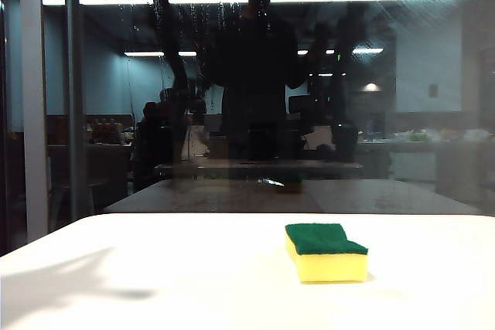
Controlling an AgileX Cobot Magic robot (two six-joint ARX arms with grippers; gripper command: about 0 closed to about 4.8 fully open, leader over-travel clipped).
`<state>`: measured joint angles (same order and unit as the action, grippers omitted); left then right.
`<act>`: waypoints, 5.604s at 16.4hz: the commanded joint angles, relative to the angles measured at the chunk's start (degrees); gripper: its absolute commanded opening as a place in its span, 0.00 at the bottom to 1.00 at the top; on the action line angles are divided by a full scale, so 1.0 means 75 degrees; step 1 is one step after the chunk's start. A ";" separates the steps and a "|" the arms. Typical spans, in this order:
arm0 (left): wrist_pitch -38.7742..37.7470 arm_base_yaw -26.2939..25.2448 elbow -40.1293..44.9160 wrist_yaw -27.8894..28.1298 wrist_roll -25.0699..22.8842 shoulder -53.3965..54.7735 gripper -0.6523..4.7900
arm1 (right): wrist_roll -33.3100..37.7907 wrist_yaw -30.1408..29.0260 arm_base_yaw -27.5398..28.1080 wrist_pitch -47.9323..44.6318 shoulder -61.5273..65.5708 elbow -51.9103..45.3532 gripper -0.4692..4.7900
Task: Reach upward to find where there is water on the glass, pick up the sponge from the table, dry the water, and finally place the sponge back on the table.
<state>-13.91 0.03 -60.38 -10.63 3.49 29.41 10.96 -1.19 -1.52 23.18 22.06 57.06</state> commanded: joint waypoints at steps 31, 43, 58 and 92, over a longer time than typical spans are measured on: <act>-0.0743 -0.0015 -0.6994 -0.3028 0.0484 0.6175 0.11 | -0.0064 -0.2241 0.0003 0.3311 0.9151 1.1336 0.08; -0.0184 -0.0015 -0.6994 -0.6379 0.0548 0.6175 0.11 | -0.0052 -0.6851 0.0003 0.2754 0.9005 1.1339 0.08; 0.0099 -0.0012 -0.6991 -0.6114 0.0886 0.6172 0.11 | 0.0574 -0.7096 0.0006 0.2340 0.8999 1.1339 0.08; -0.1577 -0.0009 -0.6988 -0.3019 -0.0807 0.5604 0.11 | -0.0898 -0.2436 0.0009 0.4065 0.8215 1.1336 0.09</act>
<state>-24.45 -0.10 -112.51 -31.22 -2.92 71.81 4.40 -19.31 -1.48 52.69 84.36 141.86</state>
